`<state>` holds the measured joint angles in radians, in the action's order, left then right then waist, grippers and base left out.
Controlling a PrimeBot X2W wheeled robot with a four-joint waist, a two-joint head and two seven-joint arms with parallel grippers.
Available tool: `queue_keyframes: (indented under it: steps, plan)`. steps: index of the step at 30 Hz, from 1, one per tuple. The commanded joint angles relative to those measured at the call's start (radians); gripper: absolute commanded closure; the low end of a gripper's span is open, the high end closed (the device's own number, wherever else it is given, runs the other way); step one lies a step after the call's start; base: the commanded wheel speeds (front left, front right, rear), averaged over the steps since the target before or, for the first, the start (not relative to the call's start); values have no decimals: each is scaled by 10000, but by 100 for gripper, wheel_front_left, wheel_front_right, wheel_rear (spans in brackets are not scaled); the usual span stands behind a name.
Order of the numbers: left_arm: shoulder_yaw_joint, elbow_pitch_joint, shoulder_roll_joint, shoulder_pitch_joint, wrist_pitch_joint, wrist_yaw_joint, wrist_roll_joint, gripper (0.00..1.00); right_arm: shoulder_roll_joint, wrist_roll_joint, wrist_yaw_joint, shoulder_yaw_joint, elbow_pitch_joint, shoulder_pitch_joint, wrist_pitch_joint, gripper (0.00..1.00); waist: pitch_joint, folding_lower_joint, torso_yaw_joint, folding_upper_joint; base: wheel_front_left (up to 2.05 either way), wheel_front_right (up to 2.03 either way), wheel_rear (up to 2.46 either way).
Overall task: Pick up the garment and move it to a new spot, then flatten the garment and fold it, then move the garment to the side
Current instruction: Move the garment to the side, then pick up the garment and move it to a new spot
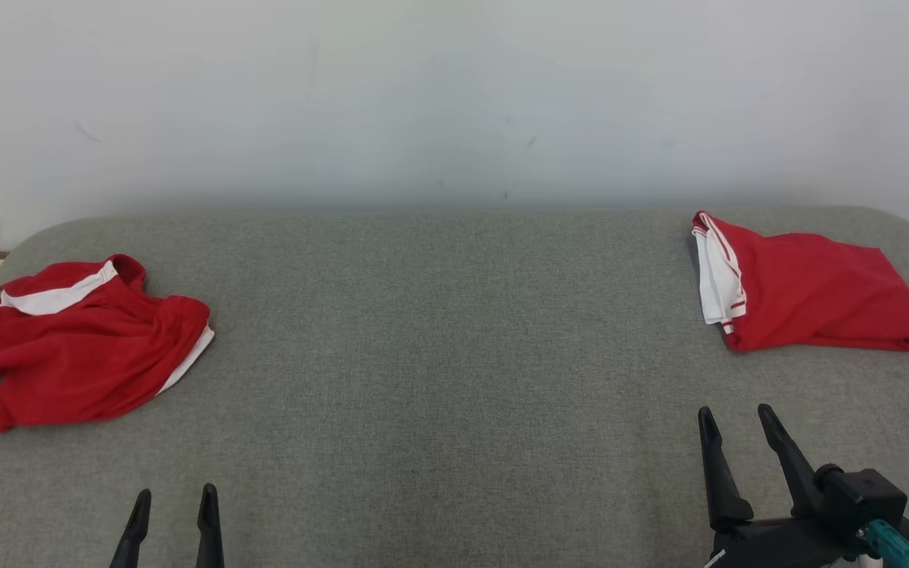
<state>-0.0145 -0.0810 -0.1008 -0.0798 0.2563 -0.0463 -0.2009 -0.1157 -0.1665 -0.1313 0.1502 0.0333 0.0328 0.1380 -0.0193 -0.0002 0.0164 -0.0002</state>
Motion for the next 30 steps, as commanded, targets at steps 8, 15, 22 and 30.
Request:
queue_keyframes:
  steps: [8, 15, 22, 30]
  plan:
    - [-92, 139, -218, -260, -254, -166, 227, 0, 428, 681, 10, -415, -907, -851, -393, 0, -103, 2, -46, 2, 0, 0, 0]
    - [-48, 226, -458, -359, -481, -184, 251, 0, 588, 879, 12, -443, -943, -1038, -532, 0, -141, 2, -57, 2, 0, 0, 0]
    - [-10, 117, -599, -344, -619, -310, 321, 0, 640, 875, 10, -403, -888, -962, -589, 0, -167, 2, -96, 2, 0, 0, 0]
    - [8, 54, -668, -335, -681, -427, 252, 0, 657, 835, 11, -399, -778, -889, -544, 0, -201, 2, -205, 2, 0, 0, 0]
